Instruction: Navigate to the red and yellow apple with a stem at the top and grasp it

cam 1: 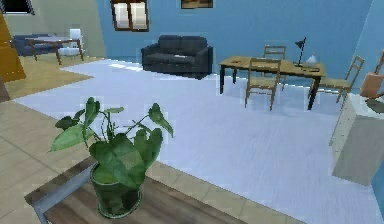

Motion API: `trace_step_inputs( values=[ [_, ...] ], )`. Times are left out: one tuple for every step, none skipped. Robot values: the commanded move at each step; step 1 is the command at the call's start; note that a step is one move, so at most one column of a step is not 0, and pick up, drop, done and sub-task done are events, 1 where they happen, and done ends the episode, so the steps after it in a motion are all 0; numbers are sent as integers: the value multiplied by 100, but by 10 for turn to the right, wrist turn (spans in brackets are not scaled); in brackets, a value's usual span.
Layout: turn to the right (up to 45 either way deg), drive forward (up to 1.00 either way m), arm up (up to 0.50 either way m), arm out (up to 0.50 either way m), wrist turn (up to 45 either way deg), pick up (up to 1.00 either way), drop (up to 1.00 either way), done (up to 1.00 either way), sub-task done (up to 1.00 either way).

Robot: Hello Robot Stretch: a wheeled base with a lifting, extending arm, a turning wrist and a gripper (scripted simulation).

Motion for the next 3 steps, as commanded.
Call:
trace_step_inputs(
  values=[
    [0, 0, 0, 0, 0, 100, 0, 0, 0],
    [0, 0, 10, 0, 0, 0, 0, 0, 0],
    [0, 0, 0, 0, 0, 0, 0, 100, 0]
  ],
)
